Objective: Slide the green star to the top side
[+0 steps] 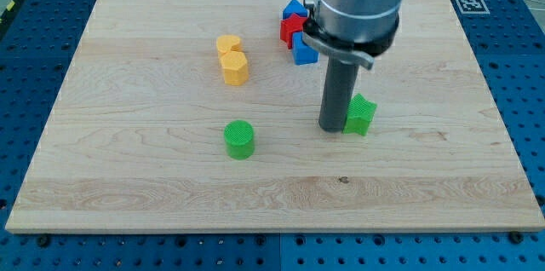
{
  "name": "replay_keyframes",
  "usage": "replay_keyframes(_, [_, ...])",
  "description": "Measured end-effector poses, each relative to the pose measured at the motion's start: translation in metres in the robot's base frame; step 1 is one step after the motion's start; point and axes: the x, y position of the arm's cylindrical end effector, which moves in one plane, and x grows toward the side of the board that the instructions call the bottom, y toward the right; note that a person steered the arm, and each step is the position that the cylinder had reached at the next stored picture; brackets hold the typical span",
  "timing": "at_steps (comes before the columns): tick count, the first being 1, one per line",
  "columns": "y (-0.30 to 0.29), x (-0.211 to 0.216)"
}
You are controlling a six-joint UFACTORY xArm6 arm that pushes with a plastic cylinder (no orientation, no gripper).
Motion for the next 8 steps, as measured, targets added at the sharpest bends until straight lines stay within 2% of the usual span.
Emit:
replay_keyframes(1, [0.011, 0.023])
replay_keyframes(2, [0.049, 0.023])
replay_keyframes(3, [0.036, -0.001])
replay_keyframes(5, [0.022, -0.013])
replay_keyframes(6, [0.013, -0.041])
replay_keyframes(8, [0.021, -0.062])
